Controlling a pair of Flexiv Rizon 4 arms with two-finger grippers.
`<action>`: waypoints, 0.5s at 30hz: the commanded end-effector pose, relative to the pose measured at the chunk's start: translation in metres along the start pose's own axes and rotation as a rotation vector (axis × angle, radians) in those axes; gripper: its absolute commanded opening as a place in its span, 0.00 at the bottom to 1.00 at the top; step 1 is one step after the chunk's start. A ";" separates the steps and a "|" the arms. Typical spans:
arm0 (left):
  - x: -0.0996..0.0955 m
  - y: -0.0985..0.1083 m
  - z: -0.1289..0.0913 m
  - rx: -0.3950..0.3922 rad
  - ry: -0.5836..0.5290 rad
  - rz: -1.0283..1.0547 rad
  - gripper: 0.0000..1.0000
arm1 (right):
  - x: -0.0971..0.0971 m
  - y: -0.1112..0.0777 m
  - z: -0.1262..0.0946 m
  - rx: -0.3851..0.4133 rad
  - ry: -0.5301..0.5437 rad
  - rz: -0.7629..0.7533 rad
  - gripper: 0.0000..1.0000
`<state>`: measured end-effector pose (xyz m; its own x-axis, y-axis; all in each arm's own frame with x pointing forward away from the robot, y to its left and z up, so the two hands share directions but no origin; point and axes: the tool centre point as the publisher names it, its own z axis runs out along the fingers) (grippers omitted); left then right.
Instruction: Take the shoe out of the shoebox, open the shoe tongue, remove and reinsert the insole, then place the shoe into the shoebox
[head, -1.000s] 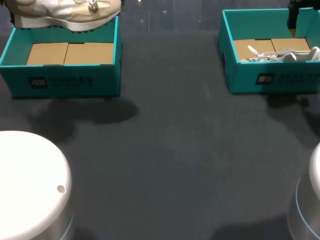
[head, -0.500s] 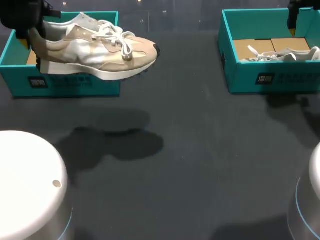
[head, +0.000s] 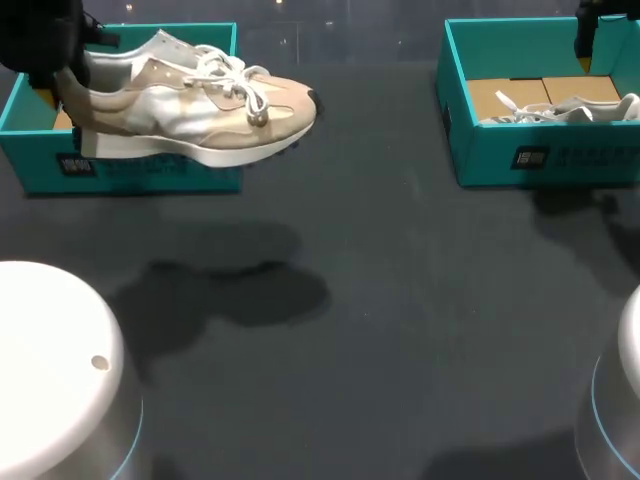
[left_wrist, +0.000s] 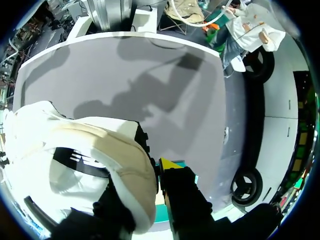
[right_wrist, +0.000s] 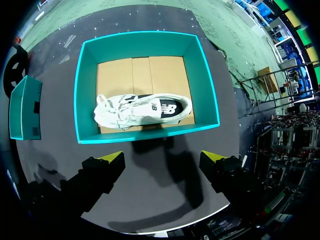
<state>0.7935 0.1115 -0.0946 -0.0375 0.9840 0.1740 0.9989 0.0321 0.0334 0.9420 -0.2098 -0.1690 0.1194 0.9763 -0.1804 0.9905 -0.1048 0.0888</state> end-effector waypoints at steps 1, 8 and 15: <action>-0.034 -0.032 0.016 0.007 0.031 0.021 0.00 | 0.000 0.000 0.000 0.001 -0.001 0.001 1.00; -0.081 -0.081 0.035 0.024 0.044 0.052 0.00 | 0.000 0.000 0.000 0.001 -0.001 0.001 1.00; -0.081 -0.081 0.035 0.024 0.044 0.052 0.00 | 0.000 0.000 0.000 0.001 -0.001 0.001 1.00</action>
<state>0.7157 0.0320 -0.1473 0.0131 0.9746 0.2234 0.9999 -0.0135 0.0003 0.9420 -0.2099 -0.1690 0.1196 0.9763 -0.1804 0.9905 -0.1050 0.0887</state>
